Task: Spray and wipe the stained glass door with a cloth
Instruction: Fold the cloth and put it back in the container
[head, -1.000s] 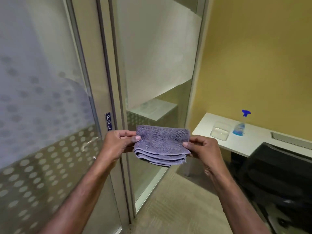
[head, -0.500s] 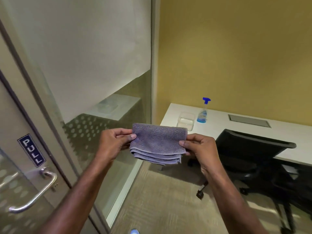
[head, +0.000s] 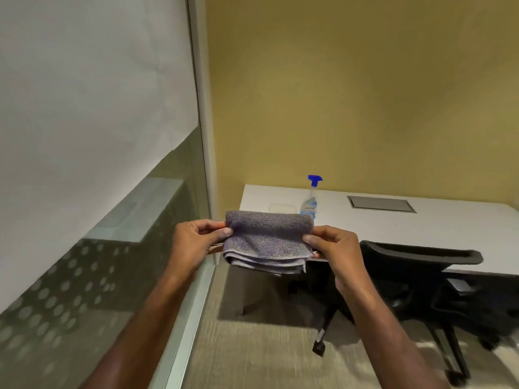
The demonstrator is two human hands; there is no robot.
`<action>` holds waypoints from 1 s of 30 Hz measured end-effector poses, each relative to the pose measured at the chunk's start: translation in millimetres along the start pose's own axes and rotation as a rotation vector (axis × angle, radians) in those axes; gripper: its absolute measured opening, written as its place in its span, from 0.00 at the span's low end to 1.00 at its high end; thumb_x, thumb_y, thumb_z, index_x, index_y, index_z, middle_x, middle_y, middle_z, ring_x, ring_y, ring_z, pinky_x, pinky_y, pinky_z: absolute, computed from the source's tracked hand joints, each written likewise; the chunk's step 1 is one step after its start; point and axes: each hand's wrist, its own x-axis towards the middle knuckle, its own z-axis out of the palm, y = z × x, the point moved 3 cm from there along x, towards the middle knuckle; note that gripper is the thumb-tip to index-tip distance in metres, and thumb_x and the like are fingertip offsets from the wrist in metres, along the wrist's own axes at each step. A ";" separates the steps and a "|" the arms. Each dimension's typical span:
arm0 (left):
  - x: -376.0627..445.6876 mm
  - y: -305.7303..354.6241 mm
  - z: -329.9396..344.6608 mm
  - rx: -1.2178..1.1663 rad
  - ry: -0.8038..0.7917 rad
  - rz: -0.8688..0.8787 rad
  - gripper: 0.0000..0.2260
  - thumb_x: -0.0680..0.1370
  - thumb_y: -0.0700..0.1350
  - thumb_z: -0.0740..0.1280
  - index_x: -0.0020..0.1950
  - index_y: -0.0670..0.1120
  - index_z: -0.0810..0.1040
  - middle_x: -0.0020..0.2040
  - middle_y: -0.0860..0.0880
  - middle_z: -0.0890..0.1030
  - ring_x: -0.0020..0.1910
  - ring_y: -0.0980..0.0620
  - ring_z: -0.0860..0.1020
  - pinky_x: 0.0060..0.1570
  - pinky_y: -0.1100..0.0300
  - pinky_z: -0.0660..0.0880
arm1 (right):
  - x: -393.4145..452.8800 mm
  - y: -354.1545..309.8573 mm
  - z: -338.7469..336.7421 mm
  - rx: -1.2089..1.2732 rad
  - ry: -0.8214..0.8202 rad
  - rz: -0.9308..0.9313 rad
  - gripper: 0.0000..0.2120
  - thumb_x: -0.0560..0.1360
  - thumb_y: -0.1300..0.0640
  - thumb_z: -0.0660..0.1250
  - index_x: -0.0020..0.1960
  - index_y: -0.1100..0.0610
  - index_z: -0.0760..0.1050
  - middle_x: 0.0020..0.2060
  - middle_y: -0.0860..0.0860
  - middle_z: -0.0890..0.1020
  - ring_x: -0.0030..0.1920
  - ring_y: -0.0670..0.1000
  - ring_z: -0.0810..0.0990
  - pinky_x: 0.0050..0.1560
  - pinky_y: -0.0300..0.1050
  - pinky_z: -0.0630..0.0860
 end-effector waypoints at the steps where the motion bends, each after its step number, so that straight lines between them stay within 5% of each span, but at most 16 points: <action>1: 17.4 -2.4 2.4 -0.005 -0.012 -0.005 0.07 0.72 0.28 0.72 0.47 0.37 0.83 0.33 0.49 0.86 0.31 0.55 0.84 0.33 0.66 0.81 | 13.2 3.0 3.8 -0.001 0.019 0.005 0.06 0.77 0.64 0.73 0.52 0.57 0.87 0.43 0.52 0.89 0.42 0.46 0.85 0.38 0.33 0.77; 9: 133.1 -35.2 25.8 0.001 -0.089 -0.101 0.05 0.73 0.30 0.73 0.45 0.38 0.83 0.29 0.49 0.85 0.27 0.56 0.82 0.27 0.66 0.77 | 95.6 25.2 18.1 -0.022 0.105 0.082 0.05 0.77 0.64 0.73 0.51 0.58 0.86 0.44 0.53 0.89 0.47 0.53 0.86 0.49 0.43 0.79; 18: 253.2 -94.5 88.1 0.049 -0.109 -0.179 0.04 0.73 0.33 0.75 0.46 0.39 0.84 0.30 0.49 0.85 0.28 0.55 0.83 0.29 0.65 0.79 | 219.1 64.8 -1.6 -0.115 0.150 0.096 0.04 0.76 0.64 0.74 0.49 0.57 0.86 0.40 0.52 0.88 0.33 0.40 0.83 0.39 0.41 0.72; 22: 307.8 -134.6 121.6 0.082 -0.082 -0.225 0.04 0.72 0.35 0.76 0.46 0.40 0.86 0.35 0.46 0.87 0.33 0.51 0.84 0.32 0.63 0.79 | 286.8 100.7 -11.1 -0.102 0.153 0.131 0.04 0.75 0.68 0.73 0.49 0.64 0.85 0.39 0.56 0.86 0.30 0.37 0.82 0.30 0.29 0.73; 26: 358.7 -161.5 153.7 0.110 -0.040 -0.269 0.03 0.72 0.36 0.77 0.44 0.41 0.87 0.39 0.43 0.88 0.38 0.46 0.85 0.37 0.58 0.81 | 351.2 136.0 -21.8 -0.108 0.159 0.208 0.03 0.73 0.69 0.75 0.46 0.66 0.86 0.39 0.60 0.86 0.29 0.39 0.81 0.29 0.28 0.72; 30: 407.0 -179.6 180.7 0.122 -0.004 -0.289 0.05 0.72 0.35 0.77 0.46 0.40 0.86 0.39 0.43 0.87 0.38 0.46 0.85 0.37 0.58 0.82 | 410.9 163.0 -29.9 -0.129 0.124 0.242 0.06 0.72 0.65 0.76 0.39 0.55 0.86 0.36 0.55 0.88 0.33 0.46 0.82 0.34 0.36 0.74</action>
